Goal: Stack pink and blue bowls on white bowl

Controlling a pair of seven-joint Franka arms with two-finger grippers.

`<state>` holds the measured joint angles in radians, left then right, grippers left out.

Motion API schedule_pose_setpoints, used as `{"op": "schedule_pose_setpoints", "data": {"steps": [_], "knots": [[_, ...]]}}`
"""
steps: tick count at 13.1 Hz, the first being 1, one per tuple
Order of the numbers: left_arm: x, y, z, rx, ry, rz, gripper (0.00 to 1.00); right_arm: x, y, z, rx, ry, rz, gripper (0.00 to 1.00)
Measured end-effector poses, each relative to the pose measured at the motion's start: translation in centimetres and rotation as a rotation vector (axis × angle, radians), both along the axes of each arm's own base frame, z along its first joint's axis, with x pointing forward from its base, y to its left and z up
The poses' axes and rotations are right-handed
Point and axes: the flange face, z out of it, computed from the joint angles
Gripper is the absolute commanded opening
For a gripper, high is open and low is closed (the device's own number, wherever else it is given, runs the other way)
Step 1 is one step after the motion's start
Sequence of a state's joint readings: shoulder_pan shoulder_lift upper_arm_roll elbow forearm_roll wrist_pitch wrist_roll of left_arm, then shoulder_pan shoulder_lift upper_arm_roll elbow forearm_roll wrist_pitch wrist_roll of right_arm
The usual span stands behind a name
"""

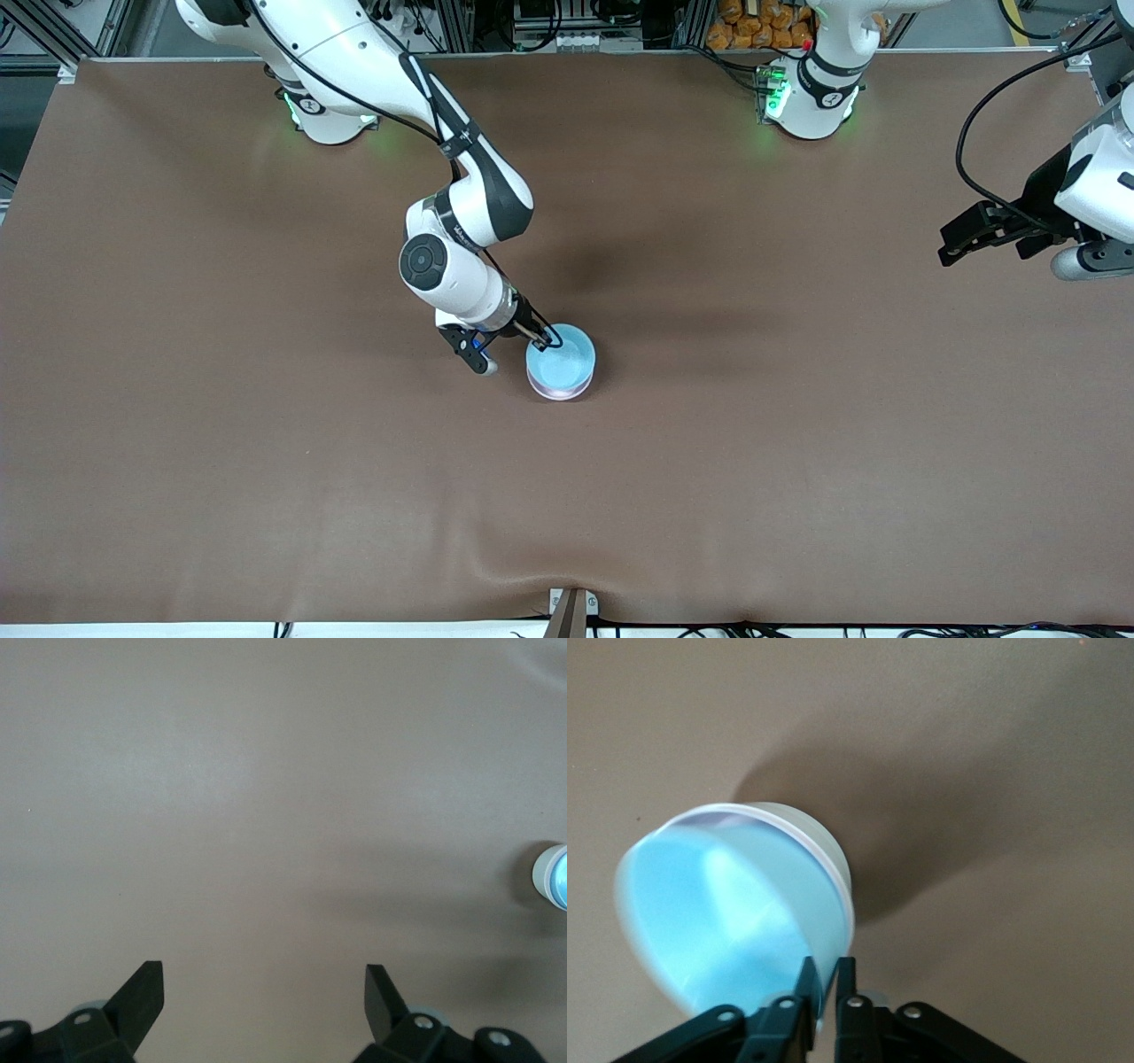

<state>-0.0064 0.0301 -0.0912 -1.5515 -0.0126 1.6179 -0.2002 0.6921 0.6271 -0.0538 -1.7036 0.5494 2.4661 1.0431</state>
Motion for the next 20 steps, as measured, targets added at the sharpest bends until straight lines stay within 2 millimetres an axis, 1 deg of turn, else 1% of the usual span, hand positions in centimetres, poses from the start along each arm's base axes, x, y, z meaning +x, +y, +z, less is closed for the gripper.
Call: {"op": "schedule_pose_setpoints", "data": {"steps": [2, 4, 6, 7, 9, 10, 11, 13, 14, 16, 17, 18, 20], "knots": [[0.0, 0.2, 0.0, 0.000, 0.001, 0.001, 1.00, 0.2, 0.0, 0.2, 0.003, -0.007, -0.002, 1.00], [0.0, 0.2, 0.0, 0.000, 0.001, 0.000, 1.00, 0.8, -0.3, 0.9, 0.007, -0.022, -0.010, 1.00], [0.0, 0.0, 0.4, -0.001, -0.007, -0.003, 1.00, 2.0, -1.5, 3.1, 0.011, -0.045, -0.029, 1.00], [0.0, 0.1, 0.6, -0.001, -0.011, -0.002, 1.00, 2.7, -2.7, 4.7, 0.007, -0.045, -0.034, 1.00], [0.0, 0.3, 0.6, -0.001, -0.011, 0.002, 1.00, 4.0, -5.8, 8.2, -0.043, -0.045, 0.017, 1.00], [0.0, 0.6, 0.6, -0.001, -0.007, 0.006, 1.00, 4.3, -7.8, 9.8, -0.082, -0.042, 0.073, 1.00], [-0.1, 0.8, 0.5, 0.000, 0.002, 0.010, 1.00, 4.8, -10.1, 11.3, -0.113, -0.033, 0.129, 1.00], [-0.1, 0.9, 0.8, 0.000, 0.003, 0.012, 1.00, 6.1, -15.5, 14.0, -0.139, -0.044, 0.213, 1.00], [-0.1, 0.9, 1.0, 0.000, -0.001, 0.011, 1.00, 6.6, -18.7, 15.3, -0.146, -0.048, 0.257, 1.00], [-0.2, 0.8, 1.3, 0.000, -0.004, 0.009, 1.00, 7.3, -25.7, 18.1, -0.148, -0.059, 0.340, 1.00], [-0.2, 0.8, 1.3, 0.000, -0.002, 0.009, 1.00, 7.3, -28.8, 19.6, -0.142, -0.065, 0.362, 1.00], [-0.2, 0.7, 1.3, 0.000, -0.002, 0.007, 1.00, 7.1, -31.4, 21.2, -0.133, -0.071, 0.368, 1.00], [-0.2, 0.3, 1.4, 0.000, -0.003, 0.000, 1.00, 6.0, -36.1, 24.5, -0.132, -0.078, 0.373, 1.00]]}}
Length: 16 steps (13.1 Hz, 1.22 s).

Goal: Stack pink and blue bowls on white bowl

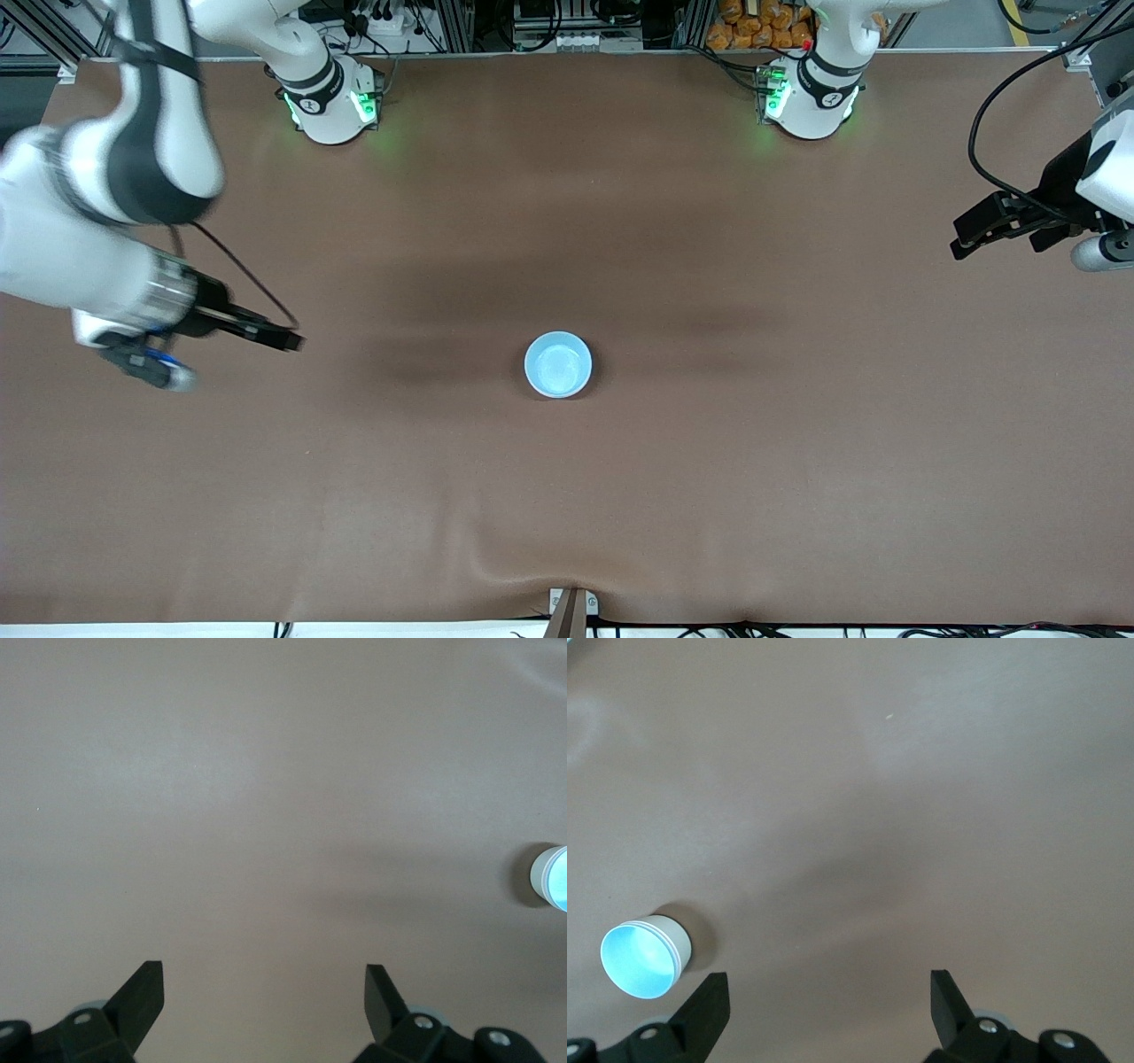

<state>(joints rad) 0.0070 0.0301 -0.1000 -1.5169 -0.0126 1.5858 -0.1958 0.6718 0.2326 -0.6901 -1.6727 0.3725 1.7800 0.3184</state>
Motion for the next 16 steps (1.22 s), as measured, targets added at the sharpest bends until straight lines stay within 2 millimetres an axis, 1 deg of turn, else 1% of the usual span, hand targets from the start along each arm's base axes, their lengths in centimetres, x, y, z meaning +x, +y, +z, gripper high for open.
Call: {"op": "schedule_pose_setpoints", "data": {"steps": [1, 2, 3, 4, 5, 7, 10, 12, 13, 15, 16], "knots": [[0.0, -0.1, 0.0, 0.000, 0.000, -0.002, 1.00, -0.7, -2.1, 1.6, -0.011, -0.008, 0.005, 1.00], [0.0, -0.1, 0.0, 0.000, 0.000, -0.002, 1.00, -1.3, -3.8, 3.1, -0.020, -0.021, 0.007, 1.00], [0.0, -0.1, 0.0, 0.000, 0.000, -0.002, 1.00, -1.8, -4.8, 4.4, -0.019, -0.034, 0.006, 1.00], [0.0, -0.1, 0.0, 0.000, 0.000, -0.002, 1.00, -2.2, -5.3, 5.4, -0.012, -0.039, 0.008, 1.00], [0.0, -0.1, 0.0, 0.000, 0.000, -0.002, 1.00, -2.6, -5.3, 6.1, -0.016, -0.035, 0.024, 1.00], [0.0, -0.1, 0.0, 0.000, 0.000, -0.002, 1.00, -3.1, -4.6, 7.4, -0.084, -0.043, 0.084, 1.00], [0.0, -0.2, 0.1, 0.000, 0.000, -0.003, 1.00, -5.0, -3.9, 10.6, -0.110, -0.059, 0.131, 1.00], [0.0, -0.2, 0.1, 0.000, 0.000, -0.004, 1.00, -6.7, -4.1, 12.6, -0.123, -0.063, 0.173, 1.00], [0.0, -0.3, 0.1, 0.000, 0.000, -0.006, 1.00, -7.3, -4.5, 13.2, -0.135, -0.061, 0.208, 1.00], [-0.1, -0.5, 0.0, 0.000, 0.000, -0.009, 1.00, -8.0, -5.4, 14.0, -0.149, -0.056, 0.265, 1.00], [-0.1, -0.5, 0.0, 0.000, 0.000, -0.009, 1.00, -8.2, -5.7, 14.8, -0.151, -0.059, 0.279, 1.00]]}}
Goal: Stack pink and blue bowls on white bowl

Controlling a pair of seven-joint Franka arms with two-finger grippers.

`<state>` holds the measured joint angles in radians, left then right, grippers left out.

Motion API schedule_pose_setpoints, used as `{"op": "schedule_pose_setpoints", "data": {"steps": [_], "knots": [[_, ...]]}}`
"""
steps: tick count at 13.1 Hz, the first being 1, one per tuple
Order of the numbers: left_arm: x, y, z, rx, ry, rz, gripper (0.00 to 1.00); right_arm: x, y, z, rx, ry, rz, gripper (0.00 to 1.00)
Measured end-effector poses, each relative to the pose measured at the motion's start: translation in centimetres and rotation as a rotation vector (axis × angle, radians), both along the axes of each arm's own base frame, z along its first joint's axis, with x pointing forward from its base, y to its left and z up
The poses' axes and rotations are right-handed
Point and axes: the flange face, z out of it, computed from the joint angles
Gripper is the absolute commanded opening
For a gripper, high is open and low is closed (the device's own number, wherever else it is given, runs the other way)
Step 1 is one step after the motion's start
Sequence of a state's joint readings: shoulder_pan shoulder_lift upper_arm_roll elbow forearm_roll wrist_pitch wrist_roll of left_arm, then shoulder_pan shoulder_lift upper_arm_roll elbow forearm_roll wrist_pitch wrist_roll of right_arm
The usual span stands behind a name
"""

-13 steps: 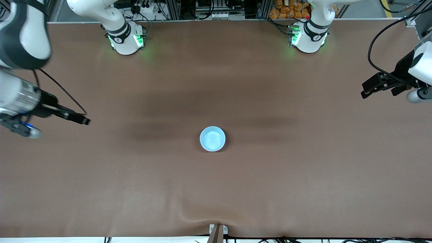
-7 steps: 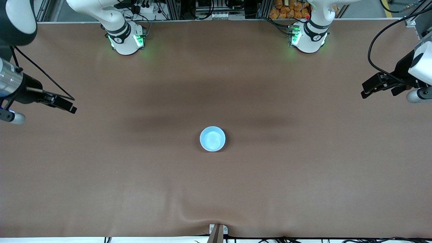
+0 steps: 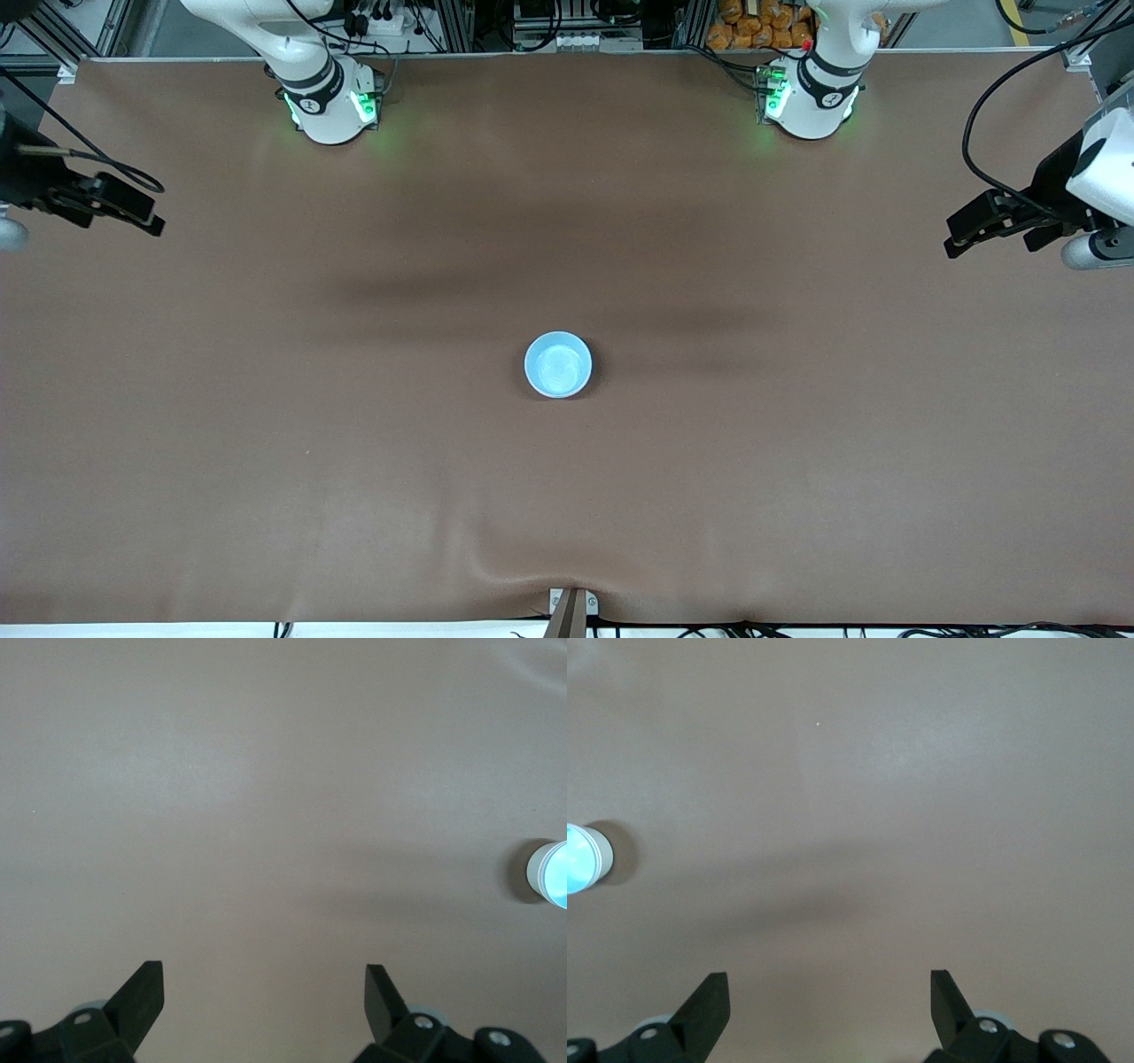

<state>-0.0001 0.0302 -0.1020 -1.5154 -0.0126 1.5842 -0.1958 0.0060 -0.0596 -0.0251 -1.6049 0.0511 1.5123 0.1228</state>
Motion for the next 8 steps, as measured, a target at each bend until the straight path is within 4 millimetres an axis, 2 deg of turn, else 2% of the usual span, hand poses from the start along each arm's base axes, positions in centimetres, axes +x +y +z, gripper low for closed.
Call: {"op": "schedule_pose_setpoints", "data": {"steps": [3, 8], "knots": [[0.0, 0.0, -0.1, 0.000, 0.002, 0.000, 1.00, -0.5, 0.0, 2.2, -0.001, -0.011, 0.024, 1.00], [0.1, 0.0, -0.3, 0.000, 0.006, 0.000, 1.00, -0.7, -0.2, 2.1, -0.020, 0.008, 0.037, 1.00]]}}
